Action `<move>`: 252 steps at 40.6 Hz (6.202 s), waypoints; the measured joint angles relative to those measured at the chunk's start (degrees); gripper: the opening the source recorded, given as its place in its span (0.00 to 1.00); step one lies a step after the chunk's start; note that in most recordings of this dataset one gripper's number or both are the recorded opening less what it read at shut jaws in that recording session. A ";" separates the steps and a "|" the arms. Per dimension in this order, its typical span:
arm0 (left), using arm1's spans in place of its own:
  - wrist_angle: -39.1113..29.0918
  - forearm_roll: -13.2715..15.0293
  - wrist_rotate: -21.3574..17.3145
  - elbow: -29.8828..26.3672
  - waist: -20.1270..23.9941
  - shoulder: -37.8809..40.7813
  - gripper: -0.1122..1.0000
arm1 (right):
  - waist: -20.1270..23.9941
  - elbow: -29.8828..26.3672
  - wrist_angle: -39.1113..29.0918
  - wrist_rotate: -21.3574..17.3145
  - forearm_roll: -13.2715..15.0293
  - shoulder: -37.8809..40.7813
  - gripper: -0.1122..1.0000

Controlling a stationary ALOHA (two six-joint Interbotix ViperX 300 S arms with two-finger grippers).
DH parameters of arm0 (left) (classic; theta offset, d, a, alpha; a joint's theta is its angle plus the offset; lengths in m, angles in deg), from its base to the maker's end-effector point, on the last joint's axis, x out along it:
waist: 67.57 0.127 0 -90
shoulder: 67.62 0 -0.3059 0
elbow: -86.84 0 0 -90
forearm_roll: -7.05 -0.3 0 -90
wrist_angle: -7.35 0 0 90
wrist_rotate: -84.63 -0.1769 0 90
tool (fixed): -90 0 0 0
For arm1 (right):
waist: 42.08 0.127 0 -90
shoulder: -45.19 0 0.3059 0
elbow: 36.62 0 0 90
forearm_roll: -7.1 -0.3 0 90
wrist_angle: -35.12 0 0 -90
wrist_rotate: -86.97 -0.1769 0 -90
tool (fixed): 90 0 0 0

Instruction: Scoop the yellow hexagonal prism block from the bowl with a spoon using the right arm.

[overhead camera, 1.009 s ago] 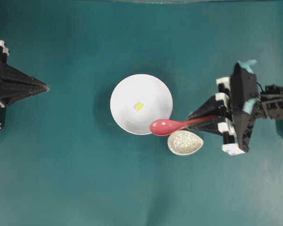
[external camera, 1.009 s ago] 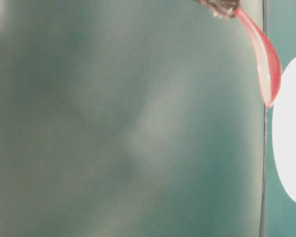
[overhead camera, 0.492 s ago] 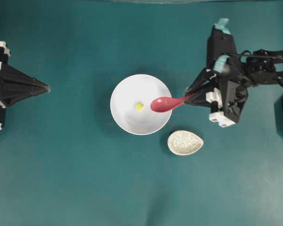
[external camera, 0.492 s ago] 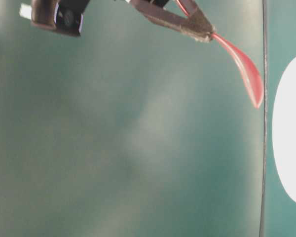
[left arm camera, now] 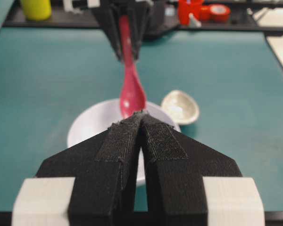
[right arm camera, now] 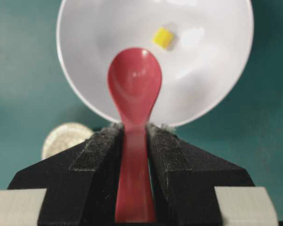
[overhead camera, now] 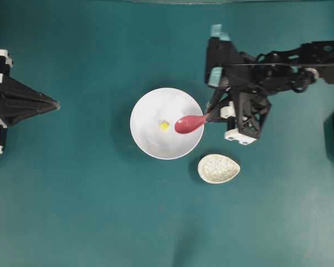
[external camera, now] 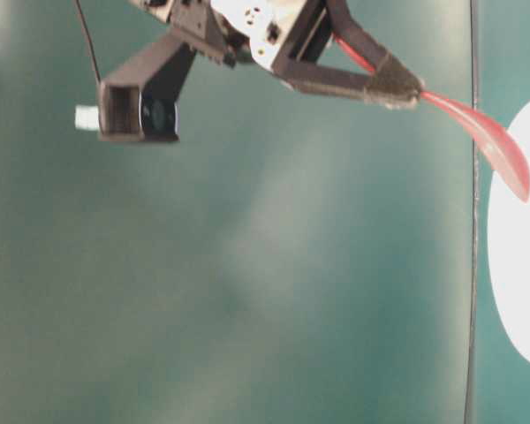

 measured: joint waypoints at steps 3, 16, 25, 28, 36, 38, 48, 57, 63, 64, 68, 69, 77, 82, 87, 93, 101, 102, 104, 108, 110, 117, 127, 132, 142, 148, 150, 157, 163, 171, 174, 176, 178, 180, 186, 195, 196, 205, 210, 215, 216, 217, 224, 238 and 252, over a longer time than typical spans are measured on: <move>-0.09 0.00 0.00 0.00 0.00 0.09 0.10 | 0.00 -1.41 -1.58 -0.09 0.53 1.14 0.30; -0.44 0.00 0.00 0.00 0.00 0.00 0.10 | 0.00 -4.92 -3.96 -5.63 4.39 4.39 0.30; -0.35 0.09 0.00 0.00 0.00 0.00 0.10 | 0.00 -5.10 -4.22 -7.65 5.63 5.71 0.30; -0.44 0.09 0.00 0.00 0.00 0.09 0.10 | 0.00 -5.10 -4.31 -7.73 5.63 6.06 0.30; -0.44 0.00 0.00 0.00 0.00 0.09 0.10 | 0.18 -5.10 -4.31 -7.73 5.63 7.47 0.30; -0.44 0.09 0.00 0.00 -0.09 0.09 0.10 | 0.35 -5.10 -4.31 -7.73 5.63 8.00 0.30; -0.35 0.09 0.00 0.00 0.00 0.09 0.10 | 0.88 -5.19 -2.81 -7.73 5.63 10.11 0.30; -0.44 0.09 0.00 0.00 0.00 0.09 0.10 | 1.23 -6.15 -1.23 -7.73 5.63 11.78 0.30; -0.44 0.09 0.00 0.00 0.00 0.09 0.10 | 1.41 -6.50 -0.26 -7.65 5.63 12.48 0.30; -0.44 0.09 0.00 0.00 0.00 0.00 0.10 | 1.41 -6.59 -0.09 -7.73 5.63 12.66 0.30; -0.44 0.00 0.00 0.00 0.00 0.09 0.10 | 1.41 -6.59 0.88 -7.73 5.63 13.10 0.29; -0.44 0.00 0.00 0.00 0.00 0.00 0.10 | 1.32 -6.68 1.05 -7.73 5.63 13.18 0.30; -0.44 0.00 0.00 0.00 0.00 0.09 0.10 | 1.41 -6.59 3.34 -7.82 5.63 13.71 0.30; -0.44 0.09 0.00 0.00 0.00 0.09 0.10 | 1.41 -6.68 5.01 -8.00 5.63 13.97 0.29; -0.70 0.00 0.00 0.00 0.00 0.09 0.10 | 1.41 -6.59 6.50 -7.82 5.63 13.97 0.30; -0.79 0.09 -0.09 0.00 0.00 0.09 0.10 | 1.41 -6.59 7.91 -7.91 5.63 14.06 0.30; -0.79 0.00 0.00 0.00 -0.09 0.09 0.10 | 1.41 -6.68 9.58 -7.82 5.63 14.15 0.30; -0.79 0.09 0.00 0.00 0.00 0.09 0.10 | 1.32 -6.59 9.67 -7.82 5.71 14.06 0.30; -0.79 0.00 0.00 0.00 0.00 0.09 0.10 | 1.32 -6.68 9.76 -7.82 5.63 14.15 0.30; -0.88 0.09 0.00 0.00 0.00 0.00 0.10 | 1.41 -6.59 10.11 -7.82 5.71 14.06 0.29; -0.88 0.09 0.00 0.00 0.00 0.00 0.10 | 1.41 -6.68 10.28 -7.82 5.71 14.15 0.30; -0.88 0.00 0.00 0.00 0.00 0.09 0.10 | 1.41 -6.68 10.72 -7.82 5.71 14.06 0.30; -0.97 0.00 0.00 0.00 0.00 0.00 0.10 | 1.41 -5.89 11.60 -7.82 5.71 14.15 0.30; -0.97 0.09 0.00 0.00 0.00 0.00 0.10 | 1.41 -5.27 12.66 -7.82 5.71 14.06 0.30; -0.97 0.00 0.00 0.00 0.00 0.09 0.10 | 1.49 -4.57 14.06 -7.91 5.63 15.03 0.30; -0.97 0.00 0.00 0.00 0.00 0.09 0.10 | 1.76 -4.57 14.15 -7.82 5.71 15.82 0.30; -0.88 0.09 0.00 0.00 0.00 0.09 0.10 | 1.85 -4.57 14.15 -7.82 5.71 16.08 0.30; -0.97 0.00 0.00 0.00 0.00 0.09 0.10 | 2.37 -4.48 14.59 -7.82 5.71 16.35 0.30; -0.88 0.00 0.00 0.00 0.00 0.09 0.10 | 2.46 -4.13 15.12 -7.82 5.63 16.35 0.30; -0.88 0.00 0.00 0.00 0.00 0.09 0.10 | 2.55 -3.87 15.21 -7.91 5.63 16.35 0.30; -0.97 0.00 0.00 0.00 0.00 0.09 0.10 | 2.64 -3.87 15.29 -7.91 5.54 16.35 0.30; -0.88 0.09 0.00 0.00 0.00 0.09 0.10 | 2.72 -3.87 15.21 -8.00 5.63 16.35 0.30; -0.97 0.00 0.00 0.00 -0.09 0.09 0.10 | 2.81 -3.78 14.94 -8.00 5.63 16.35 0.30; -1.05 0.09 0.00 0.00 0.00 0.00 0.10 | 2.81 -3.87 14.50 -8.00 5.54 16.17 0.29; -1.49 0.00 0.00 0.00 0.00 0.09 0.10 | 2.81 -3.87 13.10 -8.00 5.54 13.71 0.29; -1.67 0.00 0.00 0.00 0.00 0.09 0.10 | 2.90 -3.87 10.99 -8.00 5.54 7.47 0.29; -1.67 0.09 0.00 0.00 -0.09 0.00 0.10 | 2.90 -3.78 10.55 -8.09 5.54 6.86 0.29; -1.67 0.09 0.00 0.00 -0.09 0.09 0.10 | 2.90 -3.87 5.80 -11.34 5.63 3.69 0.29; -1.67 0.00 0.00 0.00 0.00 0.09 0.10 | 2.81 -4.66 0.79 -15.38 5.63 3.69 0.30; -1.67 0.09 0.00 0.00 0.00 0.09 0.10 | 2.72 -6.50 -5.45 -19.16 5.63 3.69 0.30; -1.67 0.09 0.00 0.00 0.00 0.09 0.10 | 2.64 -6.94 -6.50 -19.69 5.63 3.78 0.29; -1.67 0.00 0.00 0.00 -0.09 0.09 0.10 | 2.55 -7.29 -7.47 -20.21 5.71 3.87 0.30; -1.67 0.00 0.00 0.00 0.00 0.09 0.10 | 2.46 -11.43 -16.88 -24.08 5.80 6.59 0.29; -1.58 0.09 0.00 0.00 0.00 0.09 0.10 | 2.55 -20.92 -32.52 -27.42 8.35 12.92 0.29; -1.58 0.00 0.00 0.00 0.00 0.09 0.10 | 2.37 -26.10 -38.76 -29.00 11.78 16.70 0.30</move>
